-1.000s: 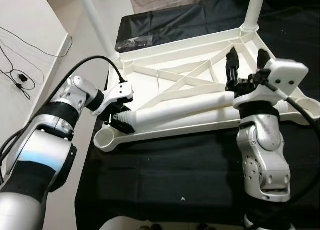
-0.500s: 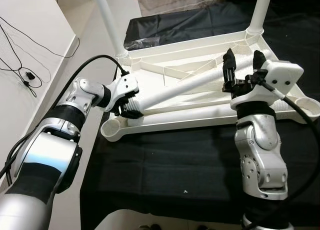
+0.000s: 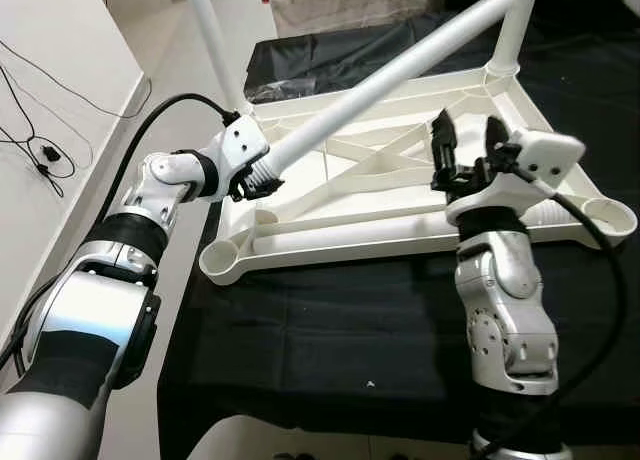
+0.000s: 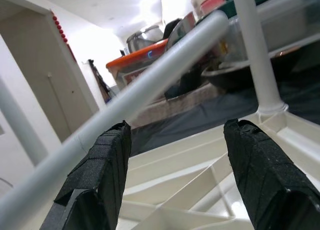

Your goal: Building children table

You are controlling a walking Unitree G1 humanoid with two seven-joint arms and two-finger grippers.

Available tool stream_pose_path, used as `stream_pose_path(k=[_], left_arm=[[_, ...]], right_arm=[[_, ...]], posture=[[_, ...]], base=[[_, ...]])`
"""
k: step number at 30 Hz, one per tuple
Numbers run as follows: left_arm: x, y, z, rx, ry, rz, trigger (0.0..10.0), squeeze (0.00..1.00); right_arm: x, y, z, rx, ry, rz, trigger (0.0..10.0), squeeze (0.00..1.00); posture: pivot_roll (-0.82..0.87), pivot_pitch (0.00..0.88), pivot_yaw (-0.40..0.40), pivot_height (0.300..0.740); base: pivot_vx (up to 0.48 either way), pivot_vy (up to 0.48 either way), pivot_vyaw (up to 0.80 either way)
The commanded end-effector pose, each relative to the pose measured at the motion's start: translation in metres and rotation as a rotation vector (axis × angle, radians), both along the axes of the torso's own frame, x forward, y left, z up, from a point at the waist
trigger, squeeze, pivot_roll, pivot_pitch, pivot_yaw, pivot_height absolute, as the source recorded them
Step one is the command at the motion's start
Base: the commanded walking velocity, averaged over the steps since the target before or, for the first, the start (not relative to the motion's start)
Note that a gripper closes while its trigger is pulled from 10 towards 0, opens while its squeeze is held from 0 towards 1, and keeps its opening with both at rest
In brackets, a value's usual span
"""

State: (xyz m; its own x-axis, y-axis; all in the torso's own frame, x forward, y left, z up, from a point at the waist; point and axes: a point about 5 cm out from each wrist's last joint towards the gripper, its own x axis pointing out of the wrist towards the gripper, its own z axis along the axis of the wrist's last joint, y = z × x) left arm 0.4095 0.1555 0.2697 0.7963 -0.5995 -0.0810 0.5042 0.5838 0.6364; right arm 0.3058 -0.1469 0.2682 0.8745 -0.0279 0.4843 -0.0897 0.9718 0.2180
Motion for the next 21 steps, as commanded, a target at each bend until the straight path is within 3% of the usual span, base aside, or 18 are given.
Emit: stream_pose_path(k=[1, 2, 3, 4, 8, 11, 12, 13, 14, 16, 21], left_arm=[[-0.003, 0.010, -0.004, -0.022, -0.064, 0.036, 10.0, 0.00], [-0.005, 0.011, -0.006, -0.033, -0.098, 0.044, 10.0, 0.00], [-0.008, 0.012, -0.011, -0.042, -0.130, 0.051, 10.0, 0.00], [-0.012, 0.012, -0.016, -0.076, -0.142, 0.055, 10.0, 0.00], [-0.024, 0.007, -0.032, -0.117, -0.211, 0.069, 10.0, 0.00], [-0.035, 0.000, -0.041, -0.101, -0.236, 0.058, 10.0, 0.00], [-0.041, -0.003, -0.046, -0.119, -0.241, 0.062, 10.0, 0.00], [-0.046, -0.005, -0.049, -0.132, -0.245, 0.067, 10.0, 0.00], [-0.053, -0.011, -0.055, -0.158, -0.246, 0.061, 10.0, 0.00], [-0.064, -0.019, -0.062, -0.195, -0.237, 0.060, 10.0, 0.00], [-0.074, -0.025, -0.073, -0.219, -0.206, 0.068, 10.0, 0.00]], right_arm=[[0.002, 0.002, -0.010, 0.023, 0.051, 0.036, 10.0, 0.00], [0.003, 0.004, -0.013, 0.024, 0.066, 0.054, 10.0, 0.00], [0.004, 0.006, -0.017, 0.059, 0.077, 0.095, 10.0, 0.40], [0.003, 0.009, -0.019, 0.088, 0.078, 0.139, 10.0, 1.00], [0.001, 0.017, -0.021, 0.135, 0.077, 0.243, 10.0, 1.00], [0.001, 0.022, -0.022, 0.146, 0.086, 0.295, 10.0, 1.00], [0.000, 0.026, -0.022, 0.166, 0.085, 0.349, 10.0, 0.90], [-0.001, 0.029, -0.021, 0.180, 0.083, 0.386, 10.0, 0.90], [-0.003, 0.033, -0.021, 0.189, 0.084, 0.438, 10.0, 0.00], [-0.006, 0.037, -0.021, 0.196, 0.087, 0.506, 10.0, 0.00], [-0.011, 0.041, -0.019, 0.193, 0.079, 0.587, 10.0, 0.00]], posture=[[0.08, 0.129, 0.089, 0.740], [0.08, 0.130, 0.088, 0.740], [0.08, 0.132, 0.079, 0.740], [0.08, 0.132, 0.077, 0.740], [0.09, 0.136, 0.062, 0.740], [0.08, 0.139, 0.052, 0.740], [0.08, 0.145, 0.044, 0.740], [0.08, 0.145, 0.044, 0.740], [0.08, 0.151, 0.031, 0.740], [0.07, 0.156, 0.021, 0.740], [0.07, 0.161, 0.010, 0.740]], base=[[0.000, 0.000, 0.00], [0.000, 0.000, 0.00], [0.000, 0.000, 0.00], [0.000, 0.000, 0.00], [0.000, 0.000, 0.00], [0.000, 0.000, 0.00], [0.000, 0.000, 0.00], [0.000, 0.000, 0.00], [0.000, 0.000, 0.00], [0.000, 0.000, 0.00], [0.000, 0.000, 0.00]])
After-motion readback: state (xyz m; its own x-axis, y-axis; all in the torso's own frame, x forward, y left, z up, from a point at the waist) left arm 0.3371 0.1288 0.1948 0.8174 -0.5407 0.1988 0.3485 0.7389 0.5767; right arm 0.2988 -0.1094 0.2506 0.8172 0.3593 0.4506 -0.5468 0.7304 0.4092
